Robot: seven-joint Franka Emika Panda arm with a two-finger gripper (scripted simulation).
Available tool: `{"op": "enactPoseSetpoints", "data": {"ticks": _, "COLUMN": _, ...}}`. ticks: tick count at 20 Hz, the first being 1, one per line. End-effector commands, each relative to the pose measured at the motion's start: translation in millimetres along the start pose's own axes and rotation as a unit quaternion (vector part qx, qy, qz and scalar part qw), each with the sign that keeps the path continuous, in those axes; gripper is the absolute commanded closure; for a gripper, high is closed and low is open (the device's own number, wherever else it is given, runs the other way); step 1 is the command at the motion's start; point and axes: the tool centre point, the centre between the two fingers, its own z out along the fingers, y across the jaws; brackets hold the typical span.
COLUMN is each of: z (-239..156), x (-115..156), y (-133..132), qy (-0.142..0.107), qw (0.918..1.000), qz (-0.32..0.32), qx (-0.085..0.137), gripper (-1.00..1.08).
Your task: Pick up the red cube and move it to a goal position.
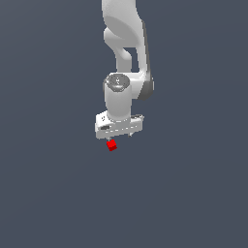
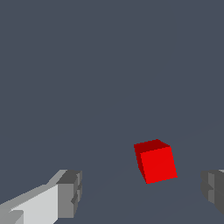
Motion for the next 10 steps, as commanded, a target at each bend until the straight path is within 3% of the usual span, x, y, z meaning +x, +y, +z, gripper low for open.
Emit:
{"op": "enactPoseSetpoints", "data": {"ticks": 1, "z": 20.3, "x": -6.3, "y": 7.7, "qy": -0.001, "qw": 0.9997, "qz": -0.022, "qx": 0.002, "gripper": -0.92}}
{"op": "enactPoseSetpoints", "data": {"ticks": 10, "z": 76.0, "x": -19.3, "y": 30.3, "qy": -0.005, "qw": 0.9964, "qz": -0.085, "qx": 0.008, "gripper": -0.92}}
